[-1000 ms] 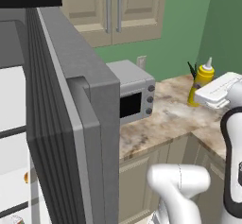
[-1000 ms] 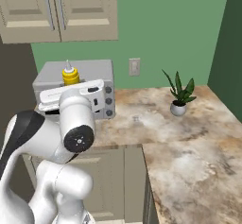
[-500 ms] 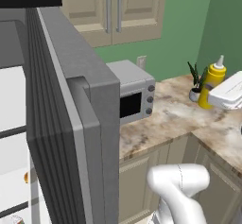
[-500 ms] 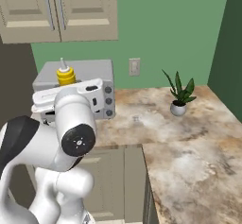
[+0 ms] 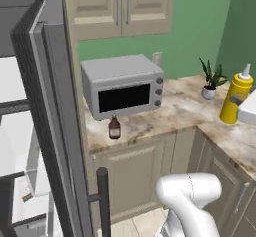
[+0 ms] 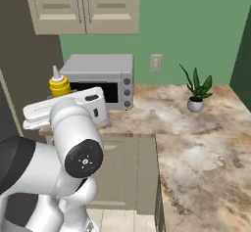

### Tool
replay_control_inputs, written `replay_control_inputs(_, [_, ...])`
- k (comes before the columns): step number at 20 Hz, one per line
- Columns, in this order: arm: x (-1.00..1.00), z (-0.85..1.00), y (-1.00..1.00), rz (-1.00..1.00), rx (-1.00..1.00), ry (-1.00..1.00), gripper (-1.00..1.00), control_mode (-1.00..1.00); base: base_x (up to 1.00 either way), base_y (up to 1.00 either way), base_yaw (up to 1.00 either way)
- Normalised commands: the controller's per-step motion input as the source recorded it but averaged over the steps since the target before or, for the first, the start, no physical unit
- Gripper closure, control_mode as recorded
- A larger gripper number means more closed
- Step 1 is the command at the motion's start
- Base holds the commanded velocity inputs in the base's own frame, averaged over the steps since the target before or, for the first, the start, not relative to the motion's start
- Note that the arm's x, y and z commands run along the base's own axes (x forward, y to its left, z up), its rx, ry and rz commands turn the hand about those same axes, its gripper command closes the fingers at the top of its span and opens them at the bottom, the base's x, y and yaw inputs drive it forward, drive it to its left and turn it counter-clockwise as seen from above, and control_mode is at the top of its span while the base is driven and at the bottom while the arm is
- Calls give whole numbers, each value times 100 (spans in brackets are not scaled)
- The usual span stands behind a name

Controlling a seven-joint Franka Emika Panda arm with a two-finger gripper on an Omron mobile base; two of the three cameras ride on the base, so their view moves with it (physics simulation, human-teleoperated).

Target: Place the mustard and ketchup from the counter to the top shelf of the fridge. If the existing items in the fridge are on the top shelf, move them to other shelves.

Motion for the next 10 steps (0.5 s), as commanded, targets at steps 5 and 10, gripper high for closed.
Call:
replay_control_inputs(5, [0, 0, 0, 0, 0, 0, 100, 100, -100, -25, 69])
replay_control_inputs(10, [0, 0, 0, 0, 0, 0, 100, 100, -97, 52, 63])
